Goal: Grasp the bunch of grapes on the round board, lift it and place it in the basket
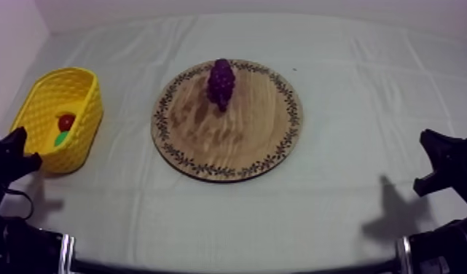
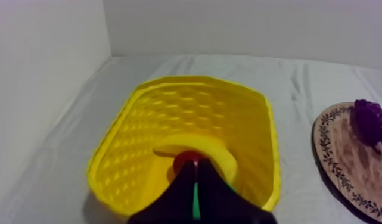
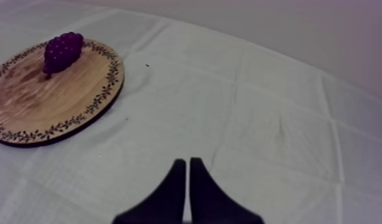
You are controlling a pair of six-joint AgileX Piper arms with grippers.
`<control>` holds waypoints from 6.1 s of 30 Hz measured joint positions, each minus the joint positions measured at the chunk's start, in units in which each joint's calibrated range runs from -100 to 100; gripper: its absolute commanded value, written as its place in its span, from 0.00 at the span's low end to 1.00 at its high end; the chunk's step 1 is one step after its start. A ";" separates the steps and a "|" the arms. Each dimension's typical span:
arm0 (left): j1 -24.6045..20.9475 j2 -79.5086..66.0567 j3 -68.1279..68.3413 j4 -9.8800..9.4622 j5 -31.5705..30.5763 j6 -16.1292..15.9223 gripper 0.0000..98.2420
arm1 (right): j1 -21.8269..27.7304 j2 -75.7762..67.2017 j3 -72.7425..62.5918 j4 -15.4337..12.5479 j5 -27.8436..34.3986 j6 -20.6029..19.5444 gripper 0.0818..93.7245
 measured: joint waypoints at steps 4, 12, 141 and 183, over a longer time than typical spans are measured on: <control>1.12 0.00 0.00 -0.06 0.46 1.01 0.00 | 0.00 0.00 0.00 0.00 0.00 0.00 0.00; 1.41 0.00 0.00 -0.06 0.46 2.47 0.00 | 0.00 0.00 0.00 0.00 0.00 0.00 0.00; 30.64 137.07 -125.94 -5.42 54.69 27.24 0.98 | 0.00 0.00 0.00 0.00 0.00 0.05 0.00; 30.41 158.58 -137.33 -4.85 51.58 28.09 0.55 | 0.00 0.00 0.00 0.00 0.00 0.05 0.00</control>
